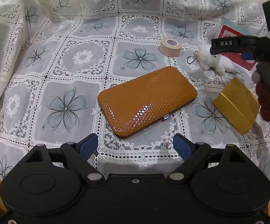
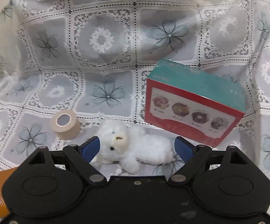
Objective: Organize soft objects
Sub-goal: 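Grasp the beige tape roll with the left tool while the right tool grasps the white plush lamb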
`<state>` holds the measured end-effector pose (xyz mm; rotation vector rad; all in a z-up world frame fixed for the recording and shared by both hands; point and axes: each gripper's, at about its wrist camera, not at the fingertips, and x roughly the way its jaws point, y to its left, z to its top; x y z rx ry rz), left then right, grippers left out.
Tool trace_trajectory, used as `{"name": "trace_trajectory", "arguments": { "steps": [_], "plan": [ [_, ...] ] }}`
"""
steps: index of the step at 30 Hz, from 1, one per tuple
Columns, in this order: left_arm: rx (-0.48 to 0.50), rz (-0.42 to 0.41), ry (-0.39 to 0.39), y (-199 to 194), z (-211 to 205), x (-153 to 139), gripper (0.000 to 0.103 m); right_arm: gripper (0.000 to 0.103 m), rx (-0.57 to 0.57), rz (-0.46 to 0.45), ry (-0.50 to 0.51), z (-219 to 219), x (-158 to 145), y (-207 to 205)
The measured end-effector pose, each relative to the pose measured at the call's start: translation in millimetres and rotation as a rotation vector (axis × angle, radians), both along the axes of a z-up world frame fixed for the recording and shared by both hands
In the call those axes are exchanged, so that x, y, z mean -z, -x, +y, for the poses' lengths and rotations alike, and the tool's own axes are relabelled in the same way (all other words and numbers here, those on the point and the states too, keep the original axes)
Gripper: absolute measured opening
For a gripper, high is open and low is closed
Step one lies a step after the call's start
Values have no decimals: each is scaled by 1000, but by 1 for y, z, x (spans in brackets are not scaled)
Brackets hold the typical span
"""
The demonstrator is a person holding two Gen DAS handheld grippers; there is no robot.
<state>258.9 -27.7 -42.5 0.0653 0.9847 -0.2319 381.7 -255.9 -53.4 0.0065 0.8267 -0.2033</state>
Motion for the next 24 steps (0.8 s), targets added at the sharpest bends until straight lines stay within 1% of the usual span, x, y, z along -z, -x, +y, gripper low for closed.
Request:
{"name": "trace_trajectory", "arguments": {
  "steps": [5,7,9,10,12,14,18,24],
  "plan": [
    [-1,-25,-9,-2,-1,-6,84,92,-21,-13,-62,8,12,-5],
    [-3,-38,-19,-4,-2,-9,84,92,-28,-19,-51,12,17,-7],
    [-6,-53,-24,-8,-2,-13,84,93,-21,-32,-5,16,23,-9],
    [-8,-62,-26,-11,-3,-15,84,93,-16,-35,1,16,25,-10],
    [-15,-82,-30,-18,-5,-20,84,93,6,-22,-36,10,27,-13],
    [-30,-98,-26,-30,-7,-27,84,93,48,-3,-51,3,30,-16],
    [-57,-107,17,-58,-14,-40,84,93,71,19,-110,-6,36,-19],
    [-69,-121,-1,-104,-45,-45,84,95,63,8,-126,-9,39,-19]
  ]
}}
